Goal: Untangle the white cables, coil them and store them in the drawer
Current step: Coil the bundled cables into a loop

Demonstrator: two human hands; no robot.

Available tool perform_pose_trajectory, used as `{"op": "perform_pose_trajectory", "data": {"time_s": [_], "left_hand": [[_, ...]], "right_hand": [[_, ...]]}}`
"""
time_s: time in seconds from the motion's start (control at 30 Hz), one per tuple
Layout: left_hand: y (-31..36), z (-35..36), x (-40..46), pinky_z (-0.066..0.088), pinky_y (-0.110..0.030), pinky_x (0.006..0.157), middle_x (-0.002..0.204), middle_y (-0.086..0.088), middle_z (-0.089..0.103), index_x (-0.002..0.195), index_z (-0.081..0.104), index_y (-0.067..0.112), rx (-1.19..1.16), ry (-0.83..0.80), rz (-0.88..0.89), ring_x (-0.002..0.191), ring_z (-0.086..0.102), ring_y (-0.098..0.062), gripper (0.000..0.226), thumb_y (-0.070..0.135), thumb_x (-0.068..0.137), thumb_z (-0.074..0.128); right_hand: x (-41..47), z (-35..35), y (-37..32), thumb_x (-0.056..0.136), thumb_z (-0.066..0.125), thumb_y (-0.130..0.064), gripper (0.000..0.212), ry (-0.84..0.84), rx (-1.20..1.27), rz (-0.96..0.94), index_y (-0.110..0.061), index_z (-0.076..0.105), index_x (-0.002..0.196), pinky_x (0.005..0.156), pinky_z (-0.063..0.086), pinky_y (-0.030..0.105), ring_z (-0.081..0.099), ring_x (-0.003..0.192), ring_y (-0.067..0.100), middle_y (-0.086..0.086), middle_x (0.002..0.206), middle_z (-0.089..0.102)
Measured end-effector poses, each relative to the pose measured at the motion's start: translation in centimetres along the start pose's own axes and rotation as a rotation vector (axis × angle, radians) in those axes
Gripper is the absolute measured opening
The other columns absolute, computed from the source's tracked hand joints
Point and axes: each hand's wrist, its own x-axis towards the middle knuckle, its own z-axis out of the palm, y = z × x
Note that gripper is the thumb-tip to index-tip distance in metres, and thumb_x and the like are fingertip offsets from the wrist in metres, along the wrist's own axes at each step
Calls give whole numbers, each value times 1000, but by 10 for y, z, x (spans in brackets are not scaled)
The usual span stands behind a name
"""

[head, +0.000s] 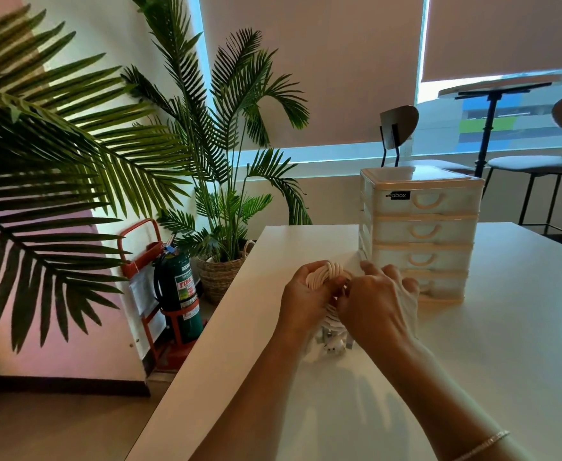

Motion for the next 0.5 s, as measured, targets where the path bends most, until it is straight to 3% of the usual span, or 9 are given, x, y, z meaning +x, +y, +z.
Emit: {"op": "perform_pose_trajectory", "data": {"time_s": [0.13, 0.23, 0.33, 0.43, 0.5], "left_hand": [[0, 2, -2, 54, -23, 72, 95, 1, 66, 88, 60, 31, 7, -58, 18, 88, 63, -15, 18, 17, 82, 67], [-2, 2, -2, 55, -28, 75, 95, 1, 67, 88, 61, 32, 58, -63, 49, 86, 64, -14, 18, 16, 83, 66], [0, -1, -2, 54, -35, 79, 92, 1, 67, 90, 62, 32, 61, -94, 90, 85, 64, -16, 23, 10, 86, 62], [3, -5, -2, 51, -23, 69, 86, 8, 65, 94, 62, 32, 44, -160, 155, 74, 60, -5, 27, 7, 84, 63], [2, -9, -1, 49, -18, 72, 89, 13, 64, 98, 62, 37, 156, -173, 203, 76, 59, 1, 32, 10, 81, 67]], "right_hand": [[4, -4, 10, 78, 60, -35, 24, -51, 278, 82, -15, 73, 74, 92, 40, 36, 51, 107, 17, -2, 103, 63], [7, -6, 16, 72, 66, -34, 30, -130, 532, 145, -7, 70, 60, 78, 52, 38, 62, 88, 18, 5, 87, 68], [7, -11, 20, 74, 68, -32, 29, -230, 863, 249, -6, 66, 61, 66, 48, 33, 61, 71, 17, 8, 78, 68], [9, -16, 24, 73, 65, -22, 15, -335, 1086, 328, -9, 63, 66, 75, 41, 29, 54, 78, 17, 7, 78, 63], [12, -20, 27, 73, 62, -17, 14, -321, 1174, 370, -4, 65, 74, 78, 41, 32, 54, 81, 19, 9, 83, 63]]}}
